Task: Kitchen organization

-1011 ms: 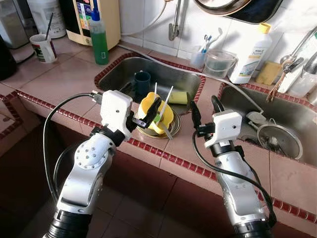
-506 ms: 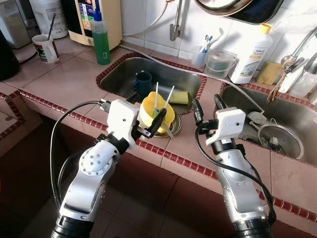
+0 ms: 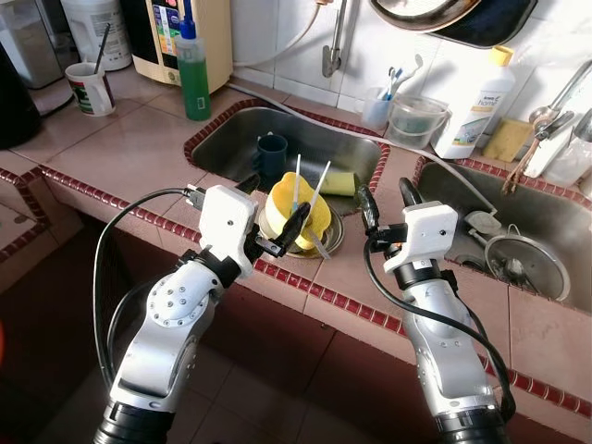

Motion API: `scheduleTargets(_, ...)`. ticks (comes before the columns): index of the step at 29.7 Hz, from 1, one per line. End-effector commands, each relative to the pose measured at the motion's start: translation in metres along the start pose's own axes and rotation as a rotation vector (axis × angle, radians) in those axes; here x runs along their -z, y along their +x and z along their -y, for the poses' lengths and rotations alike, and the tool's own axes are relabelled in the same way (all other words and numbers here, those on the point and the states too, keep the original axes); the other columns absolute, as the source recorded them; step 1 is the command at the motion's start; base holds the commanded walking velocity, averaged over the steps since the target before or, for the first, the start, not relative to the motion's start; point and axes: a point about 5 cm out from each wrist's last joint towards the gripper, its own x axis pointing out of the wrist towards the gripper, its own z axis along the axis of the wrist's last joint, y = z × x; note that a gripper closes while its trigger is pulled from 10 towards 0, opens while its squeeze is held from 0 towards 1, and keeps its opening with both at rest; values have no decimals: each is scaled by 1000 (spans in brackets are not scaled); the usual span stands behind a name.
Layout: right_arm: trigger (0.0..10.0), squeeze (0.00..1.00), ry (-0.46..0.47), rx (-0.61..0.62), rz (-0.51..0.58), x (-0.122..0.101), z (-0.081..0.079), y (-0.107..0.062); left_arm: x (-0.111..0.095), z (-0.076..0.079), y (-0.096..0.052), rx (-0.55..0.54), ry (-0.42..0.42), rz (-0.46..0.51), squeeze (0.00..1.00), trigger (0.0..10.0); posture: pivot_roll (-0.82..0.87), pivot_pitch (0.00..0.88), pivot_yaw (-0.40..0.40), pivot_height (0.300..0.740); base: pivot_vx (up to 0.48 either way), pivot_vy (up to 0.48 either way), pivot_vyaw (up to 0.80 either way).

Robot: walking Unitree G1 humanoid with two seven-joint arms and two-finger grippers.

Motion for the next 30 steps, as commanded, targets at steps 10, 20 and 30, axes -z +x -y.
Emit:
scheduleTargets(10, 10000, 0, -34, 45, 115, -25, 10, -2, -8, -4, 3, 1, -10, 30, 0, 10000, -186, 78, -69, 740, 340, 0, 0)
scheduleTargets(20, 10000, 0, -43, 45, 123, -29, 11, -4, -14, -7, 6, -16, -12, 80, 0, 10000, -195, 80, -59, 740, 168, 0, 0)
scheduleTargets(30, 10000, 0, 16, 45, 21, -17, 13, 3, -16, -9, 5, 6, 17, 71, 0, 10000, -182, 78, -58, 740, 0, 0, 0)
